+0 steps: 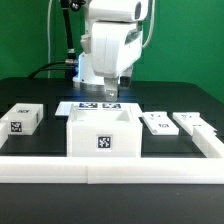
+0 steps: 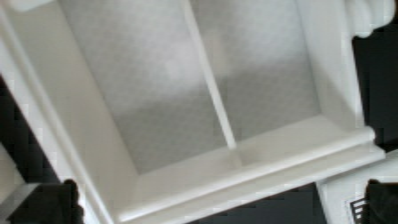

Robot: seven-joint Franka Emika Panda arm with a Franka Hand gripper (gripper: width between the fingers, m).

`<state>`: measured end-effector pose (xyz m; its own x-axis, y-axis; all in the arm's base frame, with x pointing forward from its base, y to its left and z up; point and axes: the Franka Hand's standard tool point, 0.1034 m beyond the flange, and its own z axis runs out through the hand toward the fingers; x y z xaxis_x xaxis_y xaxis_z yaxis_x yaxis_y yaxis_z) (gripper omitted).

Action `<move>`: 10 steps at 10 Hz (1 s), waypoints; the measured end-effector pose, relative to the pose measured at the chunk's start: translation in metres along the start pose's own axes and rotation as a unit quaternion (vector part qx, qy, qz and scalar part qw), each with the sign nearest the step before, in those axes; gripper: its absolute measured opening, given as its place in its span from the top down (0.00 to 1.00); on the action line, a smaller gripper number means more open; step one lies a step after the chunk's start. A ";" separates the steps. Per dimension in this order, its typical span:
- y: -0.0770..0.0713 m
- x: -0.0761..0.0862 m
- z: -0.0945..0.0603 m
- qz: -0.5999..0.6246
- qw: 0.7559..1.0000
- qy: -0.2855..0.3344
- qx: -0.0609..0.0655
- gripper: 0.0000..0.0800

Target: Assemble cabinet

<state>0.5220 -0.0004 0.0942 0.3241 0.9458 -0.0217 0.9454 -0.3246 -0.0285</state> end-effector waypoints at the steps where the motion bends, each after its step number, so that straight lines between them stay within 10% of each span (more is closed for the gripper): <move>1: 0.000 0.000 0.000 0.000 1.000 0.000 0.000 0.00; 6: -0.008 0.005 0.012 -0.093 0.995 0.011 -0.034 0.00; 10: -0.011 0.004 0.013 -0.092 0.995 0.011 -0.033 0.00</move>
Offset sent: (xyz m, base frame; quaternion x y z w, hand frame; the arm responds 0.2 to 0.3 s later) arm -0.0086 0.0135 -0.0068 -0.0643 0.0446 -0.1437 0.9865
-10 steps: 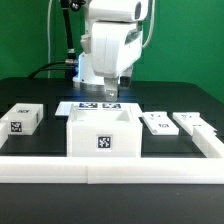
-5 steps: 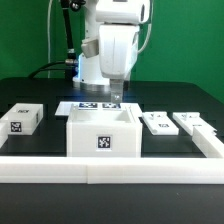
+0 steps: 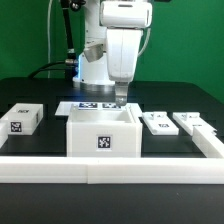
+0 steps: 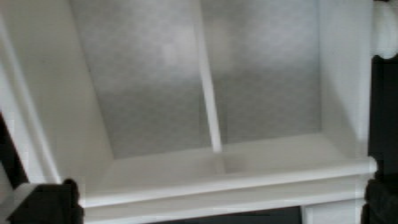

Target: Assemble cabinet

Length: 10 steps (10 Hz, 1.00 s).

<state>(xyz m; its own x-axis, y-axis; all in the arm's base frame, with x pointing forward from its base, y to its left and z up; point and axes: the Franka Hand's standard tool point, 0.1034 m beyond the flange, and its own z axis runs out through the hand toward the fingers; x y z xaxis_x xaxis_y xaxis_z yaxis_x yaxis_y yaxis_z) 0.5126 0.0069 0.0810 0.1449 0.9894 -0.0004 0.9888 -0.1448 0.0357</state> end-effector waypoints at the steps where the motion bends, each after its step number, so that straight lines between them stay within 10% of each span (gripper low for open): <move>1: -0.006 -0.001 0.003 -0.005 1.000 -0.001 0.002 0.00; 10: -0.065 -0.013 0.038 -0.041 0.999 -0.003 0.024 0.00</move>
Offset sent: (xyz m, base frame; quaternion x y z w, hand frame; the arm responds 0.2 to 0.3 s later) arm -0.0412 -0.0025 -0.0083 -0.0349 -0.0043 -0.1039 0.9940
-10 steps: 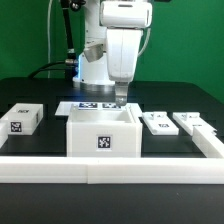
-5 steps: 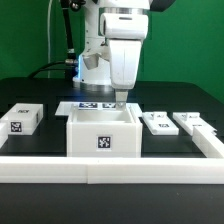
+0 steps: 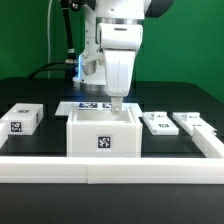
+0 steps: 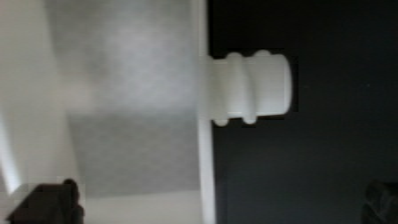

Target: Assemble cabinet

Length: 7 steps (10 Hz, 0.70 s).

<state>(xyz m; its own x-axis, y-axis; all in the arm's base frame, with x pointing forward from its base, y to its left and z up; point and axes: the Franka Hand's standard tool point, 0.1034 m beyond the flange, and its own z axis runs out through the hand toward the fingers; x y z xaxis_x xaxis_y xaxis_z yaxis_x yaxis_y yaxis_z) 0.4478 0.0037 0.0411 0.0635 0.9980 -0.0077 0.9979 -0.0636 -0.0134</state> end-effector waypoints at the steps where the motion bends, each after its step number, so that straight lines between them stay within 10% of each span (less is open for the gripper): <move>1: -0.003 0.000 0.007 0.001 1.000 0.001 0.004 0.00; 6: -0.013 -0.002 0.025 0.004 1.000 0.003 0.021 0.00; 7: -0.013 -0.002 0.025 0.004 1.000 0.003 0.021 0.12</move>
Offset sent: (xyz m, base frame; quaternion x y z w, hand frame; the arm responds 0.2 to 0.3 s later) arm -0.0066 0.0013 -0.0156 0.0040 0.0129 -0.0029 0.9999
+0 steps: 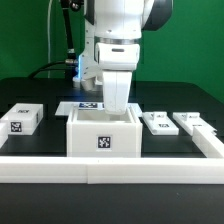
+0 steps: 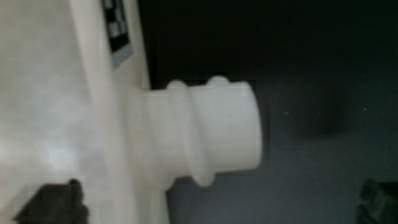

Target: Assemble cabinet

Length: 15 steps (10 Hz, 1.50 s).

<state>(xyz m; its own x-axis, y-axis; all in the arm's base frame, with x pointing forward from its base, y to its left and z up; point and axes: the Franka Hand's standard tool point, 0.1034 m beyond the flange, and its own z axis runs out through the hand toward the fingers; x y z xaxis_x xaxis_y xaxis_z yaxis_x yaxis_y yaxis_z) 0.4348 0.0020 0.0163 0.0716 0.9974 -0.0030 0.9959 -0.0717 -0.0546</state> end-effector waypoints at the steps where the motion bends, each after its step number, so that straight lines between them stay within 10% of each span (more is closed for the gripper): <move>1: 0.000 0.000 0.000 0.000 1.000 0.000 0.000 0.37; 2: 0.000 0.000 0.000 0.000 1.000 0.000 0.000 0.37; 6: 0.000 0.000 0.000 0.000 1.000 0.000 0.000 0.92; 12: 0.005 0.000 -0.001 -0.007 1.000 0.000 -0.006 0.95; 15: 0.034 0.014 -0.003 -0.035 0.999 -0.001 -0.013 0.95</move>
Offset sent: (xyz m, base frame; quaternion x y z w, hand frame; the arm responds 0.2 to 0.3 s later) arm 0.0000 0.0000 0.0000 0.0000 0.0000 0.0000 1.0000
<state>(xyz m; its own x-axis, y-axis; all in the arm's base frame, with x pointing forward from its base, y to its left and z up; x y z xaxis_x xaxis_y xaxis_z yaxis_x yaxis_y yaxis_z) 0.4697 0.0140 0.0177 0.0023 1.0000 -0.0024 0.9996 -0.0024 -0.0292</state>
